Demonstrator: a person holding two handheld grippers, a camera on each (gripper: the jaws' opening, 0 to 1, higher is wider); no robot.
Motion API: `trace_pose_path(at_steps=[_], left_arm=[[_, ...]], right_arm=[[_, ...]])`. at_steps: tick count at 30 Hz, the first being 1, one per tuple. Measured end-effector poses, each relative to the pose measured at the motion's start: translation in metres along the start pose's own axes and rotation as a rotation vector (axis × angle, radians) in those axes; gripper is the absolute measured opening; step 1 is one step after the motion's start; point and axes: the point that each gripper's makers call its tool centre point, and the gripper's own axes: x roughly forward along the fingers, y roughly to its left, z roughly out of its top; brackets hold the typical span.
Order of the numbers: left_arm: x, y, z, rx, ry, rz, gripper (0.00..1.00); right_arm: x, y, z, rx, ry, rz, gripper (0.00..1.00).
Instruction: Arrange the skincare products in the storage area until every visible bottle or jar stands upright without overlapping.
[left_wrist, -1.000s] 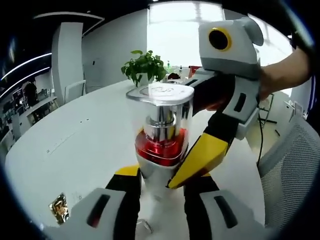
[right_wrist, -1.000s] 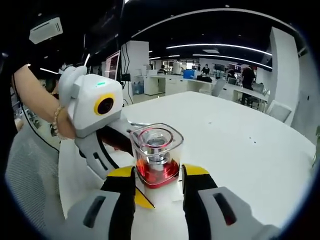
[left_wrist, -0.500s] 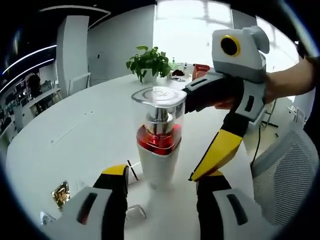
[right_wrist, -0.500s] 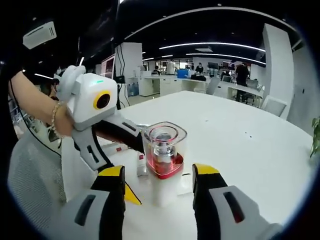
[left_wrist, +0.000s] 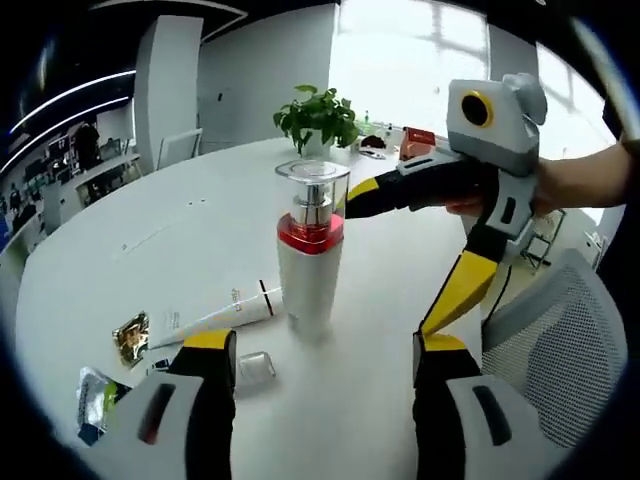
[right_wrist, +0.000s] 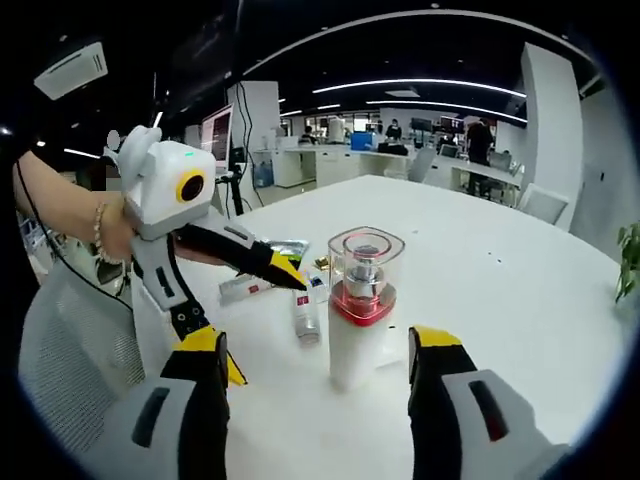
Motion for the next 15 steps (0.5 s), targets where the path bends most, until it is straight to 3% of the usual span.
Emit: trace_pose_path(at_steps=[6, 15], left_arm=[[-0.029, 0.001, -0.006, -0.070, -0.026, 0.042, 0.74], [-0.068, 0.008, -0.023, -0.170, -0.056, 0.131, 0.88]], right_arm=[[-0.008, 0.014, -0.007, 0.035, 0.010, 0.002, 0.83], [-0.019, 0.036, -0.015, 0.091, 0.006, 0.014, 0.86]])
